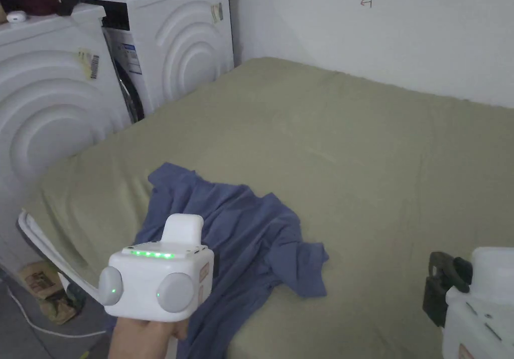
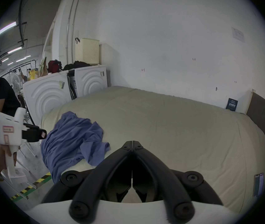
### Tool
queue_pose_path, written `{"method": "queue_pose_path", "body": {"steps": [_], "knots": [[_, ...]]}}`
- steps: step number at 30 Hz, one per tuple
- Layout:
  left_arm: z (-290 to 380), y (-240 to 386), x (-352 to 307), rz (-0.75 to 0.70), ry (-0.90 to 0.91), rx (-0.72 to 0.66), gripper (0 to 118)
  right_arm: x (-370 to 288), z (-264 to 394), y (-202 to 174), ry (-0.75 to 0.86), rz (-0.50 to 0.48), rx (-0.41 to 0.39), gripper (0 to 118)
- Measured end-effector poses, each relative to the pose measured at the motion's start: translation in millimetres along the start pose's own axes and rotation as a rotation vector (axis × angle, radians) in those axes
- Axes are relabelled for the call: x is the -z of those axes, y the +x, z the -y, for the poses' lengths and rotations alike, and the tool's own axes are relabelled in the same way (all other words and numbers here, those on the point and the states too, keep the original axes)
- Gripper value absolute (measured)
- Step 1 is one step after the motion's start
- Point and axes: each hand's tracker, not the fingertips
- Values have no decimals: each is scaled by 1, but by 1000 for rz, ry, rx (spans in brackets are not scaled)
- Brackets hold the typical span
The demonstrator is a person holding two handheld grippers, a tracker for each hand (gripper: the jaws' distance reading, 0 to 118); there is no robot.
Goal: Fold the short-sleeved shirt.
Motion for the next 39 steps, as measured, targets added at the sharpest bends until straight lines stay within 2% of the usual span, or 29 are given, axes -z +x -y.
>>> {"method": "queue_pose_path", "body": {"steps": [5, 6, 7, 8, 9, 10, 12, 13, 14, 18, 19, 20, 21, 23, 26, 27, 28, 29, 33, 36, 39], "knots": [[5, -1, 40, 36, -132, 1, 2, 14, 15, 2, -74, -4, 19, 1], [2, -2, 43, 64, -126, -13, 18, 19, 20, 5, -81, -3, 19, 1], [1, -4, 45, 95, -145, -18, 68, 22, 23, 6, -88, -2, 20, 1], [-2, -4, 51, 155, -211, -6, 110, 24, 25, 6, -99, -8, 21, 1], [1, -3, 56, 173, -268, 1, 118, 25, 27, 6, -111, -15, 23, 1], [19, 3, 54, 179, -193, 45, 115, 24, 27, 5, -117, -30, 26, 1], [51, 20, 58, 128, -230, 61, 116, 22, 29, 3, -119, -30, 26, 1], [13, 8, 66, 104, -233, 90, 116, 22, 31, 2, -122, -33, 21, 1], [8, 8, 73, 92, -231, 97, 116, 19, 31, 0, -127, -34, 20, 1], [5, 20, 84, 102, -293, 93, 116, 15, 36, -1, -146, -36, 7, 1], [9, 27, 93, 91, -356, 139, 115, 13, 38, 0, -165, -42, 7, 1], [7, 30, 91, 70, -330, 165, 115, 10, 41, 1, -177, -52, 11, 1], [10, 19, 109, 68, -324, 135, 114, 7, 43, 1, -180, -52, 16, 1], [5, 13, 110, 76, -326, 122, 87, -5, 45, 1, -184, -55, 23, 1], [-2, 28, 69, 99, -294, 122, 63, -19, 51, 7, -174, -43, 23, 1], [-4, 30, 65, 110, -277, 122, 8, -24, 53, 11, -170, -38, 29, 1], [-1, 34, 61, 95, -284, 70, 1, -29, 53, 14, -168, -35, 39, 1], [-11, 25, 69, 106, -351, 47, 1, -36, 54, 18, -165, -31, 53, 1], [-15, 31, 59, 92, -310, 34, 1, -66, 60, 33, -139, 14, 86, 1], [-24, 44, 46, 152, -254, -1, 1, -92, 58, 48, -125, 56, 101, 1], [-39, 79, 36, 155, -215, 67, 1, -113, 61, 66, -110, 102, 121, 1]]}}
